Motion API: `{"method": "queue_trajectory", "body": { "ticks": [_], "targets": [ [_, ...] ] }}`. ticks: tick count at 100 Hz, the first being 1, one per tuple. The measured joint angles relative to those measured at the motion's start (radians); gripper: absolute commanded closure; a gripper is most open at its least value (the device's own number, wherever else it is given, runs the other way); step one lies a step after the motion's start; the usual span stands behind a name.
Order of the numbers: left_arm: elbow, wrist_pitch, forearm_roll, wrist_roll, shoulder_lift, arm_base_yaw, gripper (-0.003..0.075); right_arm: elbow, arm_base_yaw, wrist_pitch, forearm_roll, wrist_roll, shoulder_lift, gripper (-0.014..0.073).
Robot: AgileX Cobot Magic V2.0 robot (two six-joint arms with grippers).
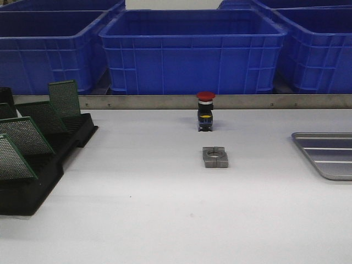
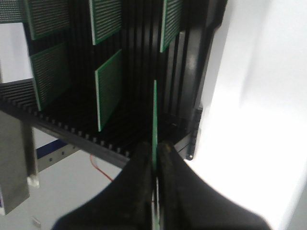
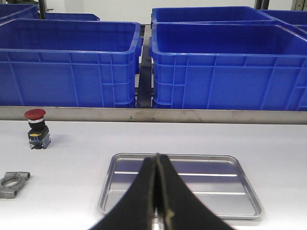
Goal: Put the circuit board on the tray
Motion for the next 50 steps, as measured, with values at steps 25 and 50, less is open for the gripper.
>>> {"method": "queue_trajectory", "body": {
  "ticks": [25,50],
  "targets": [
    [0.0,0.013,-0.226,0.0,-0.154,-0.005,0.0741,0.0,0.0,0.0,0.0,0.0,0.0,0.0655],
    [0.002,0.038,-0.49,0.0,-0.146,-0.11,0.0741,0.0,0.0,0.0,0.0,0.0,0.0,0.0655]
  ]
}}
